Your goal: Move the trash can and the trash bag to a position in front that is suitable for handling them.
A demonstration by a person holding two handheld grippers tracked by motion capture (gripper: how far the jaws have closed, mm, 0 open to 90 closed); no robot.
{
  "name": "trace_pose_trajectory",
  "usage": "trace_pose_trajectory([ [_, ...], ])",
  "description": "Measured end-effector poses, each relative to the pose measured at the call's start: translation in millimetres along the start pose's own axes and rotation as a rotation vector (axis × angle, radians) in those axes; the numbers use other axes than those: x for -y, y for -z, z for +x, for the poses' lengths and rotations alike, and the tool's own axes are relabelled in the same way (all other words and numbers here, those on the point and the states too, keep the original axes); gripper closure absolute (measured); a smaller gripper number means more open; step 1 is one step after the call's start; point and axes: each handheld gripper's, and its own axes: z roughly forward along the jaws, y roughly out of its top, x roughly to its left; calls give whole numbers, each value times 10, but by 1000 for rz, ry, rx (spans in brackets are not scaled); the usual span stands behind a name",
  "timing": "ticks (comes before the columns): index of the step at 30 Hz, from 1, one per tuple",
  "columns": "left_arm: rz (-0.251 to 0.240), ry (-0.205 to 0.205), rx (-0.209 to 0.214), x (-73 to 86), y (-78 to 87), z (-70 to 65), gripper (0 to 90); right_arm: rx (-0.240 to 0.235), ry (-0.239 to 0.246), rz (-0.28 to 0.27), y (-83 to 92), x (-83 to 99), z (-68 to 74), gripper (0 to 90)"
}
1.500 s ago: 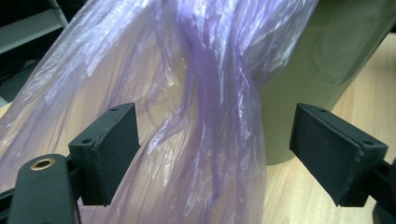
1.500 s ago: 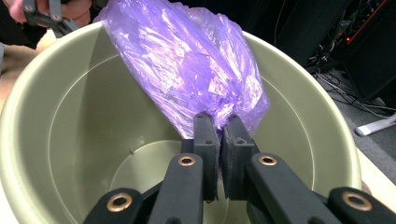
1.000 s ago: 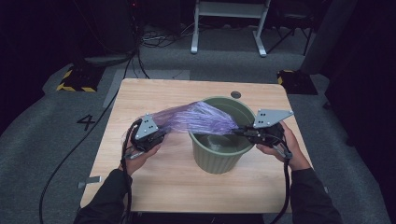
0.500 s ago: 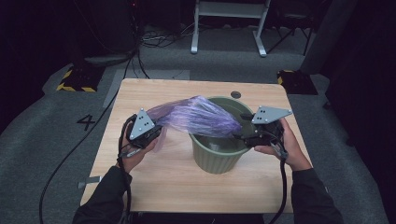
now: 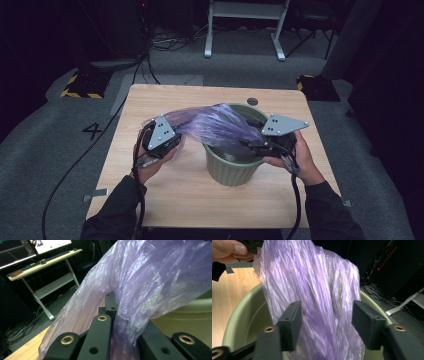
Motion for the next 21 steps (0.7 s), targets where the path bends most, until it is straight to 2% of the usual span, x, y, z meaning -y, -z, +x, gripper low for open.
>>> trace_pose_trajectory([
  [2,-1,-2,5,-12,-10,-13,891,1,4,6,-19,-8,6,474],
  [3,-2,-5,2,-18,-13,-22,891,4,6,16,-45,-15,8,559],
  [5,-4,-10,7,-28,-18,-34,891,-7,6,27,-79,-16,3,588],
  [7,-6,-8,12,-38,-24,-52,891,-16,4,49,-112,-11,-6,656],
  [10,-13,-15,18,-62,-29,-86,891,-19,-9,78,-170,14,-33,669],
  [13,-9,-34,21,-93,-45,-133,890,-3,-35,104,-212,50,-55,512],
  [15,-6,-35,21,-98,-54,-147,890,3,-42,104,-211,54,-59,477],
  [16,-2,-40,25,-103,-70,-169,890,13,-49,91,-191,52,-57,414],
  [19,0,-45,26,-110,-83,-187,891,22,-48,71,-151,38,-48,379],
  [21,9,-49,25,-124,-102,-213,891,20,-46,15,-65,-5,-11,370],
])
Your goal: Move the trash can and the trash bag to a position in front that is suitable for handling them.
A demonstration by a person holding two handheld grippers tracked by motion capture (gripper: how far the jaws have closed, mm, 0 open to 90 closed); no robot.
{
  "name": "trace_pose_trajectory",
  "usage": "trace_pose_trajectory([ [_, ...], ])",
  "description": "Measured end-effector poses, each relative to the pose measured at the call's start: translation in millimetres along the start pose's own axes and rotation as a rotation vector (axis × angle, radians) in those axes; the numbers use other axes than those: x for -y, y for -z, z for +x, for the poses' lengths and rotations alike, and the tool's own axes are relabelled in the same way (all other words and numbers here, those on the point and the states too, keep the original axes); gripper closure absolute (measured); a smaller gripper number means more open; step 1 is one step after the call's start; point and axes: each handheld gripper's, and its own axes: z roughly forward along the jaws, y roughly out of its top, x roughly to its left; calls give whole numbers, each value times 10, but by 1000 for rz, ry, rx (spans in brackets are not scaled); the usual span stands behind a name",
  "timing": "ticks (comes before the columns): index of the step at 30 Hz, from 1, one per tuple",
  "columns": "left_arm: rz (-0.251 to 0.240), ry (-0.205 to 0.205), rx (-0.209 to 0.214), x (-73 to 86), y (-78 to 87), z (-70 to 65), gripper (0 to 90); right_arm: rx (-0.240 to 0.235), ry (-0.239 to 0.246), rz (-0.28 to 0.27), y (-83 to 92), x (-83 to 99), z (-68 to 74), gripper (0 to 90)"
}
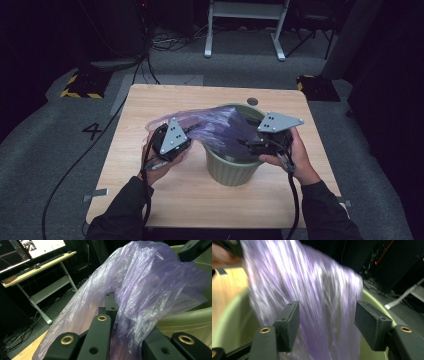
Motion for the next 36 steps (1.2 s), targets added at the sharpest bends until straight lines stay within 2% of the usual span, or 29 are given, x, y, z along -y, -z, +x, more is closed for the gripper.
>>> trace_pose_trajectory([
  [5,10,-9,0,-25,-27,-37,892,-32,27,-41,85,-79,91,359],
  [8,19,-21,-2,-54,-46,-75,892,-72,47,-68,121,-149,192,350],
  [11,17,-21,-1,-75,-57,-99,891,-103,74,-72,106,-199,282,342],
  [15,22,-29,4,-94,-68,-119,889,-105,108,-51,57,-243,373,367],
  [16,18,-28,7,-96,-73,-126,889,-108,120,-44,41,-251,397,401],
  [17,15,-28,13,-100,-72,-136,889,-96,134,-21,6,-260,427,505],
  [20,11,-23,20,-101,-69,-143,887,-96,153,1,-26,-249,439,668],
  [21,8,-23,25,-101,-68,-144,887,-96,153,1,-26,-249,439,668],
  [22,6,-19,28,-101,-66,-147,879,-109,168,6,-31,-234,446,759],
  [23,1,-20,32,-101,-62,-146,875,-106,169,5,-31,-229,447,797],
  [25,-1,-17,35,-101,-60,-147,868,-105,171,5,-30,-223,448,828],
  [27,-5,-21,42,-103,-51,-158,843,-107,170,1,-30,-204,441,899],
  [31,-13,-14,48,-100,-38,-161,782,-109,165,-3,-17,-179,421,900],
  [32,-13,-7,55,-95,-36,-159,713,-103,155,-6,-1,-157,403,900],
  [34,-1,5,37,-80,-35,-149,585,-91,142,-10,15,-132,375,900],
  [36,-1,18,37,-71,-30,-143,489,-85,136,-10,24,-120,360,900],
])
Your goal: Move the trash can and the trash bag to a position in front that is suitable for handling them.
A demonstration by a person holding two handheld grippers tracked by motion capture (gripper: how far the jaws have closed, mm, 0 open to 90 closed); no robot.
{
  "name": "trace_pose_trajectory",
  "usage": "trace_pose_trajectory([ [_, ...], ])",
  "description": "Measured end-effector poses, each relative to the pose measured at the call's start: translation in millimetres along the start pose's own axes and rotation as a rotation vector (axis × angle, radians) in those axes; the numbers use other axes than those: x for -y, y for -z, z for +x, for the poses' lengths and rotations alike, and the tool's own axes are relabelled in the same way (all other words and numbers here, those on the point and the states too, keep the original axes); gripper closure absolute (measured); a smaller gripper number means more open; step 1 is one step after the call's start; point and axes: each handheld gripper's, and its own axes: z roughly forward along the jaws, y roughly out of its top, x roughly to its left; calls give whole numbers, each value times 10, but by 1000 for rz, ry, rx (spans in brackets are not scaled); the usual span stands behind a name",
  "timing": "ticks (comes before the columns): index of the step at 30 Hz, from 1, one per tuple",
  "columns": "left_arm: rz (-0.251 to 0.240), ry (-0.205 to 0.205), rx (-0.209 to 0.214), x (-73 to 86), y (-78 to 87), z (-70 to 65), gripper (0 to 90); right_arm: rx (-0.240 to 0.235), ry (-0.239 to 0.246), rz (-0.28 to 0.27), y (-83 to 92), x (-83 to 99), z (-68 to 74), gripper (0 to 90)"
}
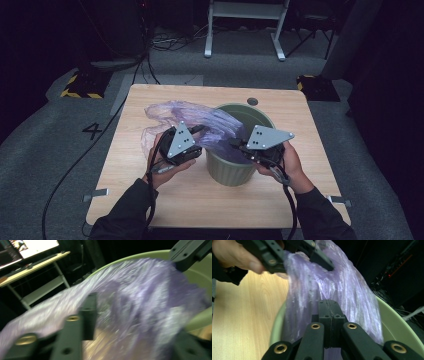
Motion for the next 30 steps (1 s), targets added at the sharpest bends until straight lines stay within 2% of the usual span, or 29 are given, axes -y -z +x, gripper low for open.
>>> trace_pose_trajectory([
  [1,-1,9,1,9,11,8,489,5,-8,-1,11,14,-11,900],
  [2,-4,16,2,18,28,18,415,15,-20,-5,36,40,-36,900],
  [3,-13,31,14,34,81,37,405,20,-25,-9,50,54,-48,900],
  [6,-9,27,8,49,150,61,344,37,-44,-11,87,97,-82,900],
  [11,-44,80,57,137,293,148,315,54,-69,-10,130,164,-129,900],
  [12,-56,86,70,149,308,157,351,50,-72,-15,134,173,-134,900],
  [13,-57,83,89,156,316,156,351,50,-72,-15,134,173,-134,900],
  [14,-55,64,96,154,317,141,505,47,-74,-19,140,182,-129,900],
  [15,-54,30,96,138,304,105,564,43,-76,-24,141,185,-129,900],
  [16,-54,30,96,138,304,105,654,43,-76,-24,141,185,-129,900],
  [17,-63,1,92,116,294,72,714,32,-78,-35,142,185,-129,900],
  [19,-61,-12,94,102,287,63,820,33,-78,-38,140,183,-128,900],
  [21,-60,-20,101,79,271,60,853,23,-77,-49,140,175,-121,858],
  [22,-63,-18,97,70,261,60,874,12,-69,-62,139,162,-106,771],
  [23,-62,-19,102,58,254,67,874,12,-69,-62,139,162,-106,771],
  [24,-61,-23,103,25,233,71,881,18,-74,-74,141,139,-99,655],
  [25,-61,-23,103,25,233,71,883,18,-74,-74,141,139,-99,655],
  [26,-61,-26,106,6,217,65,885,8,-75,-82,141,113,-94,566],
  [27,-61,-28,110,-12,204,55,885,8,-75,-82,141,113,-94,566],
  [30,-53,-62,119,-90,149,-3,886,-10,-68,-80,117,58,-60,442],
])
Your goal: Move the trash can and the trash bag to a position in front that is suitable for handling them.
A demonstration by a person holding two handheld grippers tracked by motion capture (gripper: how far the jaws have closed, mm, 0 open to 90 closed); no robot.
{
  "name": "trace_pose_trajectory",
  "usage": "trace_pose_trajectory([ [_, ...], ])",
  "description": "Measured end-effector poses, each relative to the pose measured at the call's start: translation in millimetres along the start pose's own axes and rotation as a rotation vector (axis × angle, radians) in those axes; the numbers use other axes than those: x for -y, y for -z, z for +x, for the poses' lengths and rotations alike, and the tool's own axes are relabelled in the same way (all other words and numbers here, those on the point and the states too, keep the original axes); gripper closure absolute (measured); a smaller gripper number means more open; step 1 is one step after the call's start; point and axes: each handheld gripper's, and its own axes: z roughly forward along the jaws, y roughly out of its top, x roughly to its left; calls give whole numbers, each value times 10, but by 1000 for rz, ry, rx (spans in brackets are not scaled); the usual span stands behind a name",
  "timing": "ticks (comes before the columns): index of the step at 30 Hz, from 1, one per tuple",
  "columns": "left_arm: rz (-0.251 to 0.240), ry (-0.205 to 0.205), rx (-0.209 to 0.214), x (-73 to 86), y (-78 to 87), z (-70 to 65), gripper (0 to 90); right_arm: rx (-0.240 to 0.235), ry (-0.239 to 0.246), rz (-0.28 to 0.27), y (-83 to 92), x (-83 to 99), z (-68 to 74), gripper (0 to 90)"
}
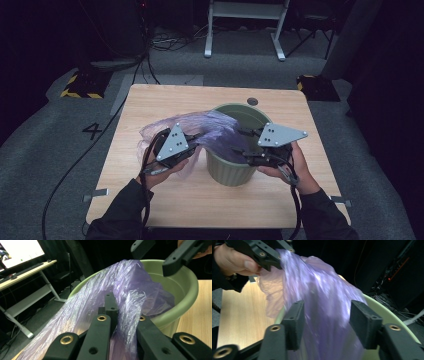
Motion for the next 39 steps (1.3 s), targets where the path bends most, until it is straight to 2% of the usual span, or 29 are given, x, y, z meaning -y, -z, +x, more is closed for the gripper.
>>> trace_pose_trajectory([
  [4,6,-14,7,-58,-39,-30,886,-10,28,23,-59,-45,61,382],
  [7,12,-29,15,-107,-71,-54,885,-9,41,30,-88,-66,89,406],
  [8,14,-29,20,-117,-86,-62,881,14,55,46,-113,-81,102,555],
  [9,17,-36,17,-127,-92,-66,881,14,55,46,-113,-81,102,555],
  [10,15,-36,20,-133,-101,-72,879,18,61,50,-121,-83,100,609],
  [11,15,-40,14,-140,-105,-75,854,16,56,46,-127,-78,88,748],
  [12,15,-40,14,-140,-105,-75,831,16,56,46,-127,-78,88,748],
  [13,14,-34,14,-139,-106,-74,831,20,59,48,-125,-74,83,802],
  [14,13,-28,13,-136,-104,-72,769,18,60,46,-114,-61,72,878],
  [15,14,-27,8,-133,-98,-64,709,15,60,44,-106,-53,67,891],
  [16,13,-19,2,-131,-89,-56,709,15,60,44,-106,-53,67,891],
  [18,5,6,5,-118,-62,-38,545,16,54,44,-84,-26,48,900],
  [19,7,19,-1,-113,-50,-36,545,16,54,44,-84,-26,48,900],
  [20,14,21,-8,-107,-32,-33,457,29,47,48,-63,-5,33,900],
  [21,16,21,-13,-98,-8,-32,457,29,47,48,-63,-5,33,900],
  [24,16,37,-29,-60,80,-21,381,47,34,51,-28,32,-1,900],
  [26,17,65,-34,-10,182,17,363,68,25,60,6,73,-38,900],
  [31,17,102,-49,74,339,62,337,94,-5,68,58,156,-112,900],
  [34,34,116,-62,145,387,95,339,104,-16,66,91,191,-137,900],
  [39,45,145,-61,248,431,129,384,118,-34,62,146,244,-173,900],
])
